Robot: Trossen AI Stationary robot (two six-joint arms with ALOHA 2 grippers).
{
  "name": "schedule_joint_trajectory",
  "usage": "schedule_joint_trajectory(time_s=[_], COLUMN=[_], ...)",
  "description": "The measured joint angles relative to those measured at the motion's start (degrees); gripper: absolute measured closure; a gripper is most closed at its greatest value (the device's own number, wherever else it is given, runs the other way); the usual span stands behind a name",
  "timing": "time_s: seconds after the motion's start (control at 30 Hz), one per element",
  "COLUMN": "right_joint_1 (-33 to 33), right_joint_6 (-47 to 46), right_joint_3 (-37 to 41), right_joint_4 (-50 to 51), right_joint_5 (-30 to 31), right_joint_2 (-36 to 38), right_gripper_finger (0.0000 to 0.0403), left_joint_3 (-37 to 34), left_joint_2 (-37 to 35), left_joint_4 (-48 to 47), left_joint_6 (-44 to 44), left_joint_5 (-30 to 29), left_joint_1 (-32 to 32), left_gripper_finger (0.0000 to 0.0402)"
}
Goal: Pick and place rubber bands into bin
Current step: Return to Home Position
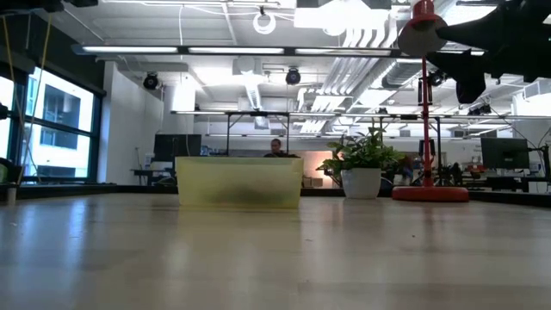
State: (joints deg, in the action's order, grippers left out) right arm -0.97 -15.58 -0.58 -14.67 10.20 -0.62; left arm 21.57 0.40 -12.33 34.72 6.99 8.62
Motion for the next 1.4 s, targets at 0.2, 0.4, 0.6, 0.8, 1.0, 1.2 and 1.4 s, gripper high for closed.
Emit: schedule_joint_trajectory(time_s=[0.2, 0.4, 0.6, 0.8, 1.0, 1.2, 1.4], right_joint_1=[0.0, 0.0, -0.02, -0.02, -0.02, -0.02, -0.01], right_joint_6=[-0.42, -0.4, -0.02, -0.04, -0.43, -0.22, -0.17], right_joint_3=[0.0, -0.01, -0.02, -0.02, -0.02, -0.02, -0.02], right_joint_4=[0.72, 0.52, 0.5, 1.18, 2.67, 2.84, 6.88], right_joint_5=[0.0, 0.17, 0.6, 0.99, 1.6, 1.7, 6.27], right_joint_2=[0.0, 0.0, 0.0, 0.0, 0.0, 0.0, 0.01], right_gripper_finger=[0.0191, 0.0191, 0.0191, 0.019, 0.0191, 0.0191, 0.019], left_joint_3=[-3.75, -9.29, -14.39, -17.29, -20.13, -21.05, -21.03], left_joint_2=[0.0, 0.0, 0.0, -0.03, -0.02, -0.03, 0.02], left_joint_4=[5.81, 18.21, 26.17, 32.11, 33.12, 32.89, 21.55], left_joint_6=[-1.51, -0.71, -2.71, -2.88, -3.72, -3.7, -7.95], left_joint_5=[1.74, 3.09, 2.49, -0.41, 2.47, 3.51, 10.34], left_joint_1=[-0.02, -0.02, -0.02, 0.0, -0.02, -0.02, -0.07], left_gripper_finger=[0.024, 0.024, 0.024, 0.024, 0.024, 0.024, 0.024])
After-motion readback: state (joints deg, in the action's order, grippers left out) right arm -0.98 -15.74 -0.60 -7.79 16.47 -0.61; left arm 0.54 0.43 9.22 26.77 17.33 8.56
